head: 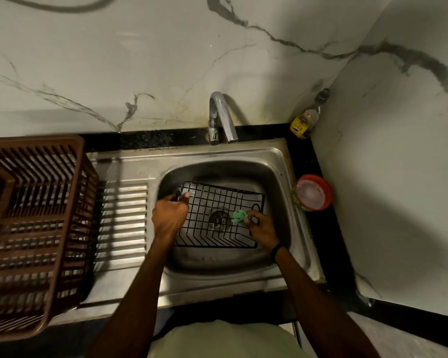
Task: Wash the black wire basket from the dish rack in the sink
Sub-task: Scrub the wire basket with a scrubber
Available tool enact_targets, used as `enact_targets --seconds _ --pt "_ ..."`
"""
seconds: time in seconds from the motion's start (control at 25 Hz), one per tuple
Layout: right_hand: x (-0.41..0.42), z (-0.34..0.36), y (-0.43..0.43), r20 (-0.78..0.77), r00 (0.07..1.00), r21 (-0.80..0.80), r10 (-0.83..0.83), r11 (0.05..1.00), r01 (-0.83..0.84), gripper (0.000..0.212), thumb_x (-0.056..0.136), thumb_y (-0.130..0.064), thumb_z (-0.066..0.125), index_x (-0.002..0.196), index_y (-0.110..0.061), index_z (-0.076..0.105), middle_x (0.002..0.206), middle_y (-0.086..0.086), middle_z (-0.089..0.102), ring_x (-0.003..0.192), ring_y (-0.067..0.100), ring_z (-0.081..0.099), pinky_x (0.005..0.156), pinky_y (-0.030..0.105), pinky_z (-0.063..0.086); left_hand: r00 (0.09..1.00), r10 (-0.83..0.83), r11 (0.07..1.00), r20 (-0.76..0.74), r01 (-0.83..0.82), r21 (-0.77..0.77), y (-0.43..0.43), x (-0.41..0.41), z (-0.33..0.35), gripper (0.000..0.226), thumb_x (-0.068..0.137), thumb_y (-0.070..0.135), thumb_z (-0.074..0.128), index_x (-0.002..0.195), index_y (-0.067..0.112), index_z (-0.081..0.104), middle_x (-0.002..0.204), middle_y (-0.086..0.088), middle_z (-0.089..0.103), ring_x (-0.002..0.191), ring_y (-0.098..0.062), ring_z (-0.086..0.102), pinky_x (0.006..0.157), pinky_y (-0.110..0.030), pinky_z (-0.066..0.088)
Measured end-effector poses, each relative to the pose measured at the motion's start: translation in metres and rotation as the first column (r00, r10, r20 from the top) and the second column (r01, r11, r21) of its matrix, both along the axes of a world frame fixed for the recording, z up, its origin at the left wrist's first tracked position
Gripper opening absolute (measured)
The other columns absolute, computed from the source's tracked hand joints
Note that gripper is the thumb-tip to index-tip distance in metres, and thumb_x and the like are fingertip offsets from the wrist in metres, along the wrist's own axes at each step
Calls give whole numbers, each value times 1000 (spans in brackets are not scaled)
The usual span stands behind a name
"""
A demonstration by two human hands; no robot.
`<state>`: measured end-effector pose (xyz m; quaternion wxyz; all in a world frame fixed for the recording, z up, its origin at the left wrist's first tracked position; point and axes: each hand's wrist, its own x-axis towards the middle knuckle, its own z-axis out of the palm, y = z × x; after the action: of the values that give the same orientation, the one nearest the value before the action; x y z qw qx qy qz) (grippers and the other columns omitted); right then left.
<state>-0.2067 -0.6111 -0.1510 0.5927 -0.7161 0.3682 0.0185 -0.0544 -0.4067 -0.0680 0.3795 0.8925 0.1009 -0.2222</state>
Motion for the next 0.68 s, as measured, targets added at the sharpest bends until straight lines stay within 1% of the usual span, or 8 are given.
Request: enact_targets --seconds 0.12,0.2,0.28,0.4,0.52,0.56,0.6,0.68 --pt "4 3 4 -33 986 172 -164 971 167 26 96 0 54 101 -23 66 117 13 66 95 24 69 64 35 61 987 -159 986 -30 157 -59 8 15 -4 76 69 88 55 103 22 71 90 -2 74 85 -24 70 88 -42 55" --pt "4 7 9 -34 976 179 -213 960 216 30 97 4 49 109 -20 65 112 9 67 91 30 71 63 41 62 978 -204 953 -45 188 -239 14 27 2 77 70 90 55 109 25 69 98 1 74 90 -21 70 89 -41 54" --pt "4 11 16 -24 961 171 -274 946 275 32 97 5 48 115 -17 63 107 5 67 84 29 72 62 44 62 990 -126 879 -59 85 -469 20 35 10 74 82 80 57 124 20 61 114 -4 70 104 -25 67 94 -42 52" --pt "5 14 27 20 925 202 -379 908 367 35 95 8 50 114 -17 63 106 4 68 80 25 69 63 43 62 965 229 691 -125 -252 -678 25 14 2 73 79 80 58 122 22 57 115 -11 65 107 -32 61 98 -51 47" --pt "11 13 44 27 898 224 -440 878 423 32 96 2 52 114 -22 63 109 5 69 82 25 69 69 46 61 925 199 653 -325 -372 -659 10 -34 -26 104 69 78 73 140 7 48 130 -28 56 118 -48 54 99 -63 45" --pt "14 13 51 20 895 214 -446 876 432 30 96 -1 54 113 -24 64 108 5 69 83 24 70 69 47 61 902 168 671 -398 -400 -624 0 -50 -28 107 68 75 75 145 7 45 135 -22 55 121 -41 53 101 -58 44" --pt "17 15 58 27 896 198 -444 881 431 29 95 -4 56 111 -26 65 108 4 70 85 24 71 68 47 61 878 153 700 -453 -420 -577 -11 -60 -28 91 76 67 75 143 11 50 139 -11 55 126 -31 51 105 -52 41" --pt "20 11 65 50 914 131 -402 910 393 31 94 -7 60 106 -35 68 108 0 71 93 22 71 71 49 61 856 171 736 -488 -440 -514 -28 -71 -24 27 95 31 65 117 15 64 129 -4 61 122 -23 53 103 -41 42"
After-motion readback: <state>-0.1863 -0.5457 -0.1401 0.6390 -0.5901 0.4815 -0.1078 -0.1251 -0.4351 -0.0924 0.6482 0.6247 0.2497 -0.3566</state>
